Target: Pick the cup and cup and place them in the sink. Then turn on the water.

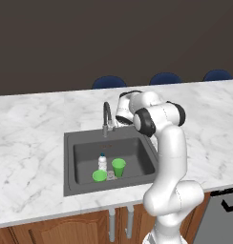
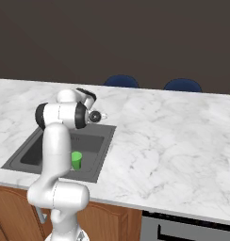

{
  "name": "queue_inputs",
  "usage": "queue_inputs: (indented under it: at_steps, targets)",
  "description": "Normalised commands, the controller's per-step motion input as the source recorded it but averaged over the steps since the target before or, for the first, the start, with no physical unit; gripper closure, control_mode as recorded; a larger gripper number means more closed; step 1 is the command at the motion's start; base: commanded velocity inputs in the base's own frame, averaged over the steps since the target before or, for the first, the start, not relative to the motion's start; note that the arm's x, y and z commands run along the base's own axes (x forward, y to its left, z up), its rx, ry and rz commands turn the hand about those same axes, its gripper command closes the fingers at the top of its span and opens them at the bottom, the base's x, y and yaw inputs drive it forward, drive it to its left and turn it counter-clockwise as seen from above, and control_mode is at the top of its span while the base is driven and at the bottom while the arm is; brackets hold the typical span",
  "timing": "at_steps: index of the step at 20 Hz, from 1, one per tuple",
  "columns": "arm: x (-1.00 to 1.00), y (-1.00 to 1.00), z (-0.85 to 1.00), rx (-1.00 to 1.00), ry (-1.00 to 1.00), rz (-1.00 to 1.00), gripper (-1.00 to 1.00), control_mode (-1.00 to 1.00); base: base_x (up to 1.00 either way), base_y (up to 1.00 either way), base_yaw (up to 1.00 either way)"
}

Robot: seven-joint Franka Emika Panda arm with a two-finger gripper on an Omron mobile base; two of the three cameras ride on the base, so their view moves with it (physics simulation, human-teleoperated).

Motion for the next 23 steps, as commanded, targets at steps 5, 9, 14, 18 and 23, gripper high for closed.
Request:
queue_inputs:
  at_steps: [5,9,14,18,23]
  targets:
    - [0.0,-1.0,-0.23,0.0,0.0,0.0,1.0,-1.0,0.0,0.0,0.0]
    - [0.0,-1.0,-0.26,0.0,0.0,0.0,1.0,-1.0,0.0,0.0,0.0]
    - [0.0,-1.0,-0.29,0.01,0.0,0.0,1.0,-1.0,0.0,0.0,0.0]
    - [0.0,-1.0,-0.29,0.01,0.0,0.0,1.0,-1.0,0.0,0.0,0.0]
    - [0.0,-1.0,-0.31,0.01,0.0,-0.01,1.0,-1.0,0.0,0.0,0.0]
